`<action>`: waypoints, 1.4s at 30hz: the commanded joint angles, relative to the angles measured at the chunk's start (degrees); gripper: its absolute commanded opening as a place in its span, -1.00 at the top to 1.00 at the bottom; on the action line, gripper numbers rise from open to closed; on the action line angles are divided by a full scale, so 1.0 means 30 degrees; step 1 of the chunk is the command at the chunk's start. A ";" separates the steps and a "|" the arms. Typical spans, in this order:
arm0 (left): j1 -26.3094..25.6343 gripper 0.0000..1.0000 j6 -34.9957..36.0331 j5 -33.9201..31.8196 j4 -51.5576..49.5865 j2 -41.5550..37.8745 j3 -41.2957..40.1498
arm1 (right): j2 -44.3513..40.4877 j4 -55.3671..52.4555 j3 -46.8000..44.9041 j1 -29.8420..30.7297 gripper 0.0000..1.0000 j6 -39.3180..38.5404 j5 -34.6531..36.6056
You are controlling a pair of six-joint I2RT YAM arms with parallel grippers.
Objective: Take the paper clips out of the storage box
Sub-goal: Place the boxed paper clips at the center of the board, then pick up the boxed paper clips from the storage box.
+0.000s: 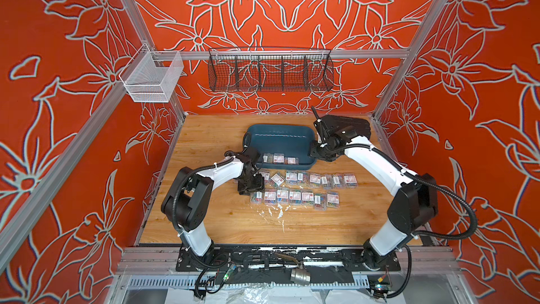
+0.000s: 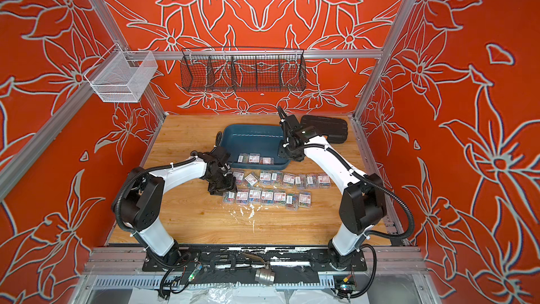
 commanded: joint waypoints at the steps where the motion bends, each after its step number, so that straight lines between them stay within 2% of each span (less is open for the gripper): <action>1: -0.0107 -0.39 -0.0451 0.0290 -0.0456 -0.1184 -0.0154 | 0.0852 -0.0711 0.1154 0.0566 -0.04 -0.0092 0.0574; 5: -0.0126 -0.40 -0.0664 -0.0157 -0.1346 -0.2319 0.0175 | 0.2092 -0.1022 0.2443 0.1038 0.10 -0.0379 0.0822; 10: -0.0098 -0.42 -0.0861 -0.0971 -0.2840 -0.4022 0.1135 | 0.4176 -0.0955 0.4078 0.1558 0.12 -0.0650 0.0805; 15: -0.0053 -0.42 -0.1168 -0.1636 -0.4007 -0.5411 0.2100 | 0.6763 -0.1659 0.5832 0.1911 0.11 -0.1392 0.1251; 19: 0.0120 -0.42 -0.1543 -0.2054 -0.4627 -0.6293 0.2482 | 0.8643 -0.2455 0.7437 0.1970 -0.04 -0.2141 0.1883; 21: 0.0192 -0.42 -0.1719 -0.2150 -0.4709 -0.6717 0.2427 | 0.9243 -0.2393 0.8039 0.2028 -0.07 -0.2319 0.1627; 28: 0.0761 -0.42 -0.1925 -0.2532 -0.5201 -0.7764 0.2137 | 1.0648 -0.1110 0.9514 0.2875 0.02 -0.2039 0.0349; 42: 0.1339 -0.43 -0.3151 -0.2986 -0.5972 -0.9505 0.1623 | 1.4964 -0.2068 1.3844 0.3069 0.04 -0.2030 -0.1000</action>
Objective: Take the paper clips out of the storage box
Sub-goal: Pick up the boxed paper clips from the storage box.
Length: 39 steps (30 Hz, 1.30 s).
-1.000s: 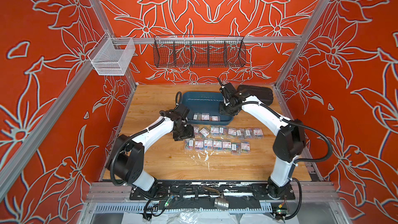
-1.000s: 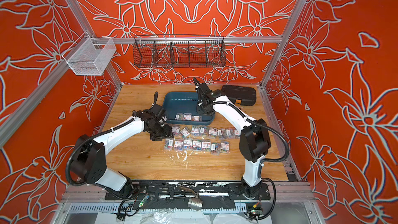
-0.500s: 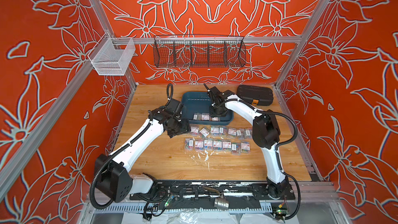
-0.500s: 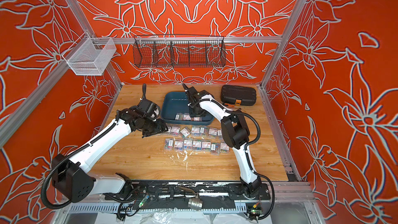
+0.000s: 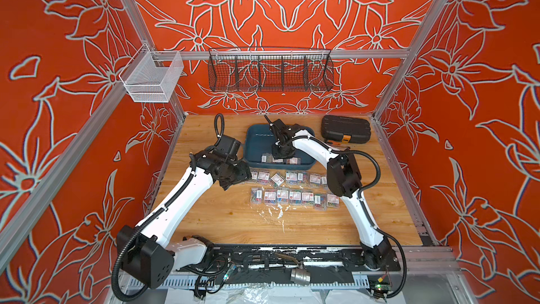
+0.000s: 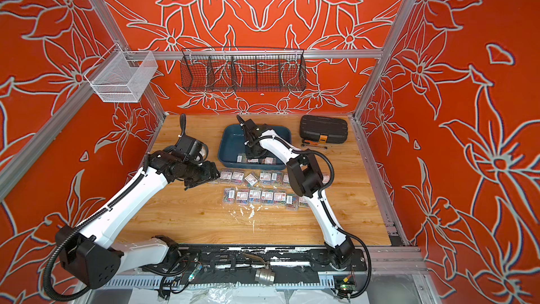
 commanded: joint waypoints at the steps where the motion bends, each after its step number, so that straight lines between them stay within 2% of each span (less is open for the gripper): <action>1: 0.0097 -0.43 -0.0786 -0.0413 -0.0726 -0.0664 -0.0342 | 0.0936 -0.0770 0.0836 0.0066 0.03 -0.0024 -0.0573; 16: 0.0218 -0.45 -0.1530 -0.1133 -0.0245 -0.1455 -0.0723 | 0.3426 -0.2310 0.3180 0.0279 -0.11 -0.0471 -0.0045; 25: 0.0276 -0.46 -0.1742 -0.1016 0.0269 -0.0930 -0.0502 | 0.3311 -0.2284 0.3380 0.0286 -0.23 -0.0936 0.0791; 33: 0.0276 -0.45 -0.1742 -0.0843 0.0629 -0.0443 -0.0311 | 0.2559 -0.2946 0.2763 0.0316 -0.44 -0.1172 0.2612; 35: 0.0262 -0.45 -0.1771 -0.0796 0.0751 -0.0334 -0.0311 | 0.2409 -0.2577 0.2563 0.0319 -0.43 -0.1305 0.2270; 39: 0.0284 -0.45 -0.1833 -0.0664 0.0880 -0.0157 -0.0253 | 0.2262 -0.2545 0.2695 0.0313 -0.22 -0.1013 0.1430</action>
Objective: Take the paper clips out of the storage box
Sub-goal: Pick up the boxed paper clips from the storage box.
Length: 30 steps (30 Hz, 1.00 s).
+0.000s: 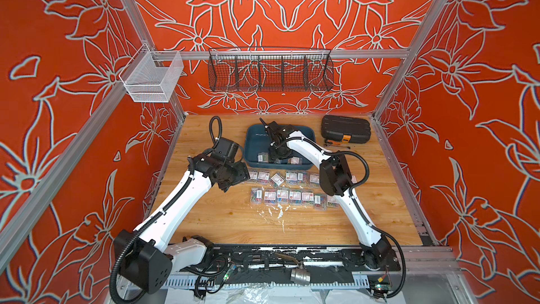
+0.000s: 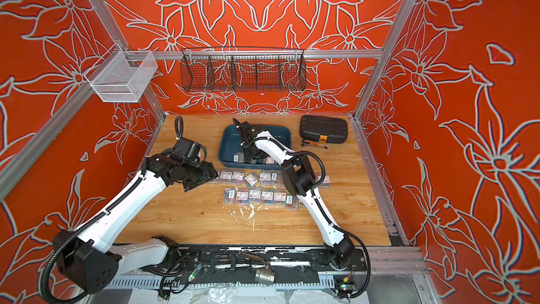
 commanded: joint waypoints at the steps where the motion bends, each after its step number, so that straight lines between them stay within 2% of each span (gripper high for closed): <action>1: 0.0126 -0.45 -0.0373 0.0138 0.0111 0.0213 0.0527 | -0.0324 -0.0585 -0.0238 0.0013 -0.16 0.0209 -0.0498; 7: 0.0121 -0.45 -0.0279 0.0254 0.0195 0.0437 0.0554 | -0.0838 -0.1049 0.0753 -0.0091 0.13 0.1363 -0.1734; 17: 0.0145 -0.45 0.0171 0.0374 0.0517 0.1420 0.0983 | -0.2997 -0.1120 0.0522 -0.0300 0.58 0.2753 -0.3224; 23: 0.0762 -0.45 -0.0512 0.0641 0.0769 0.1826 0.1863 | -0.4917 0.0467 -0.1191 -0.0258 0.65 0.3707 -0.4605; 30: 0.1879 -0.45 -0.2496 0.0269 0.0488 0.1256 0.2232 | -0.7930 0.5033 -0.6357 0.1099 0.66 0.5263 -0.5492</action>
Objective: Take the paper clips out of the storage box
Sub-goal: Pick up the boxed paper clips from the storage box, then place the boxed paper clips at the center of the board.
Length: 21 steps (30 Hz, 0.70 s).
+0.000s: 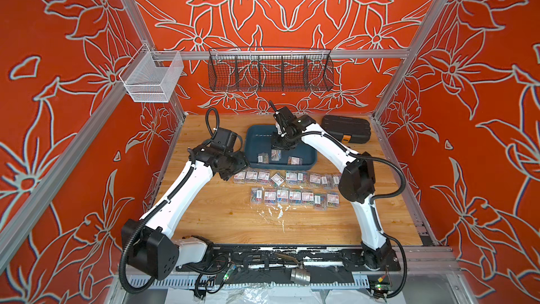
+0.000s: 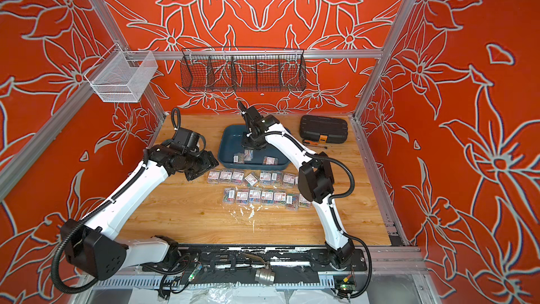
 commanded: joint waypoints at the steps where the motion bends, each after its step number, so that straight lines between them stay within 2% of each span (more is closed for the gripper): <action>1: 0.0708 -0.45 -0.1607 -0.0188 -0.0253 -0.0580 0.0101 | -0.1151 0.2779 -0.2102 0.1176 0.66 0.1399 -0.0837; 4: 0.1383 -0.44 -0.2234 -0.0280 -0.0208 -0.1420 -0.0345 | -0.1758 0.4677 -0.3761 0.2409 0.67 0.1709 -0.0836; 8: 0.1909 -0.44 -0.2983 -0.1679 0.0151 -0.2785 -0.1265 | -0.1864 0.7117 -0.5384 0.4091 0.71 0.1956 -0.0924; 11: 0.2512 -0.44 -0.3035 -0.1625 -0.0200 -0.3506 -0.1332 | -0.1620 0.8637 -0.6180 0.5069 0.72 0.2157 -0.0719; 21: 0.2803 -0.45 -0.2562 -0.1540 -0.1973 -0.4834 -0.2132 | 0.0120 1.1530 -0.6610 0.6832 0.72 0.2937 -0.0150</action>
